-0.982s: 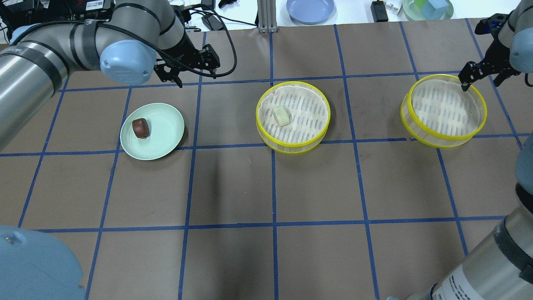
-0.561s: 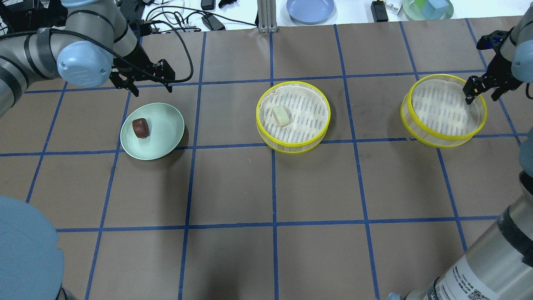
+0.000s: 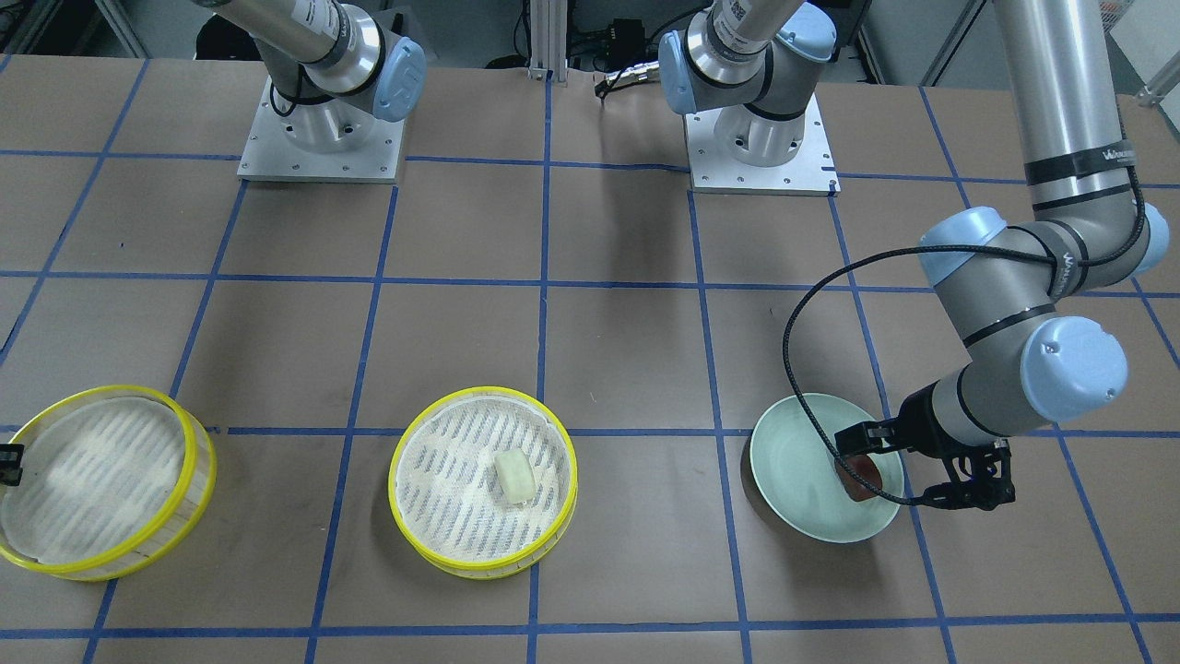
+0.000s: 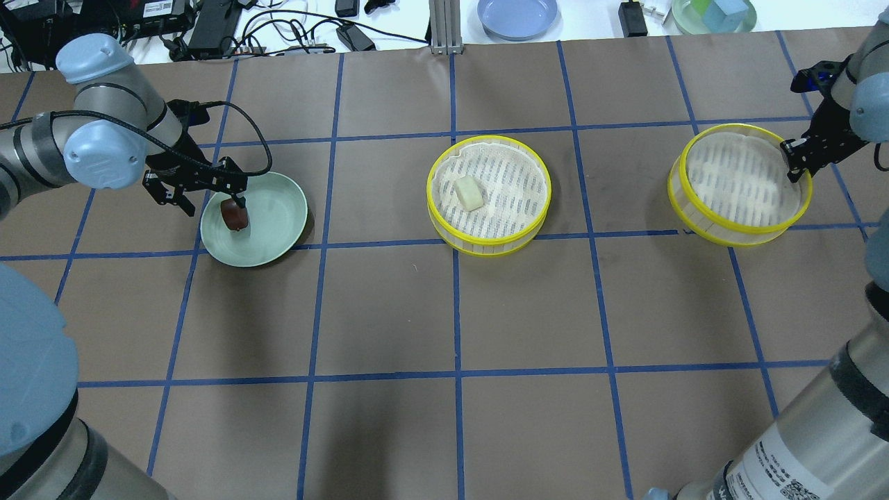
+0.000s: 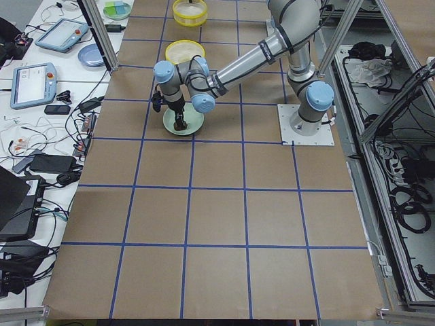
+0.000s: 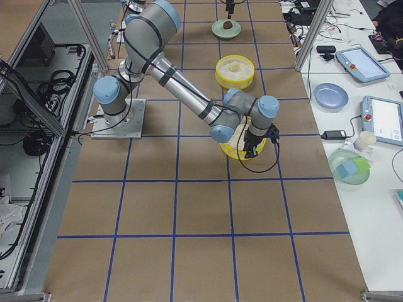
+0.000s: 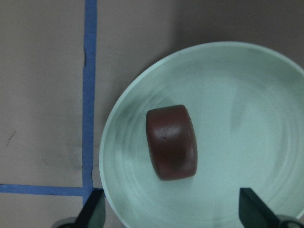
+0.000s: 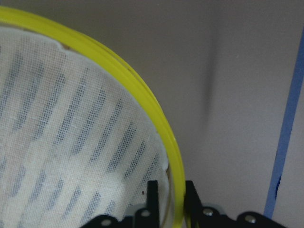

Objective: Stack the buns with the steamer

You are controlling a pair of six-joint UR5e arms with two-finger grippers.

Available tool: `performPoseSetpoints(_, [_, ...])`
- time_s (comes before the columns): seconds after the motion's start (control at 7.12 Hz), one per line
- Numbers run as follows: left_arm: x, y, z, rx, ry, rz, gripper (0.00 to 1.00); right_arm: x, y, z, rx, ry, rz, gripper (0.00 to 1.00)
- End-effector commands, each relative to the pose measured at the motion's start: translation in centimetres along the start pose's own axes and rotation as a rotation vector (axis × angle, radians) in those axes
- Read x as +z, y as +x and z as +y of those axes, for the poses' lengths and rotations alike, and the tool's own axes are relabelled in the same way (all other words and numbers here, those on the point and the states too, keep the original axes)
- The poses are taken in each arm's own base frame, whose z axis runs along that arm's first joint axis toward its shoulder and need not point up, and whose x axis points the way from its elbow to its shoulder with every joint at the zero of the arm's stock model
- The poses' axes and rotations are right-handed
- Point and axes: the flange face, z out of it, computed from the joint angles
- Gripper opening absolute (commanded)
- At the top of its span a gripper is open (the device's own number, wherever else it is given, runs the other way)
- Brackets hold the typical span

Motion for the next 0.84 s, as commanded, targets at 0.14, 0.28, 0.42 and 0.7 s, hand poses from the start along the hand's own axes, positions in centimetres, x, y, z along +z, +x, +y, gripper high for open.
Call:
performPoseSetpoints(0.14, [1.5,-0.1,-1.3,-0.176,0.002,0.034,0.94,-2.7,-0.7,0.8,0.007,0.014,0.002,0.00])
performPoseSetpoints(0.28, [1.5,0.0,-2.0,-0.205,0.009,0.057,0.86,-4.1,-1.9,1.2,0.047,-0.003,-0.008,0.00])
performPoseSetpoints(0.42, [1.9,0.0,-2.6,-0.214,0.006,0.059,0.74,-7.6,-5.9,1.8,0.082,-0.029,-0.021,0.00])
performPoseSetpoints(0.7, [2.6,-0.1,-2.7,-0.215,-0.006,0.061,0.09,-12.6,-17.8,0.7,0.086,0.030,-0.033,0.00])
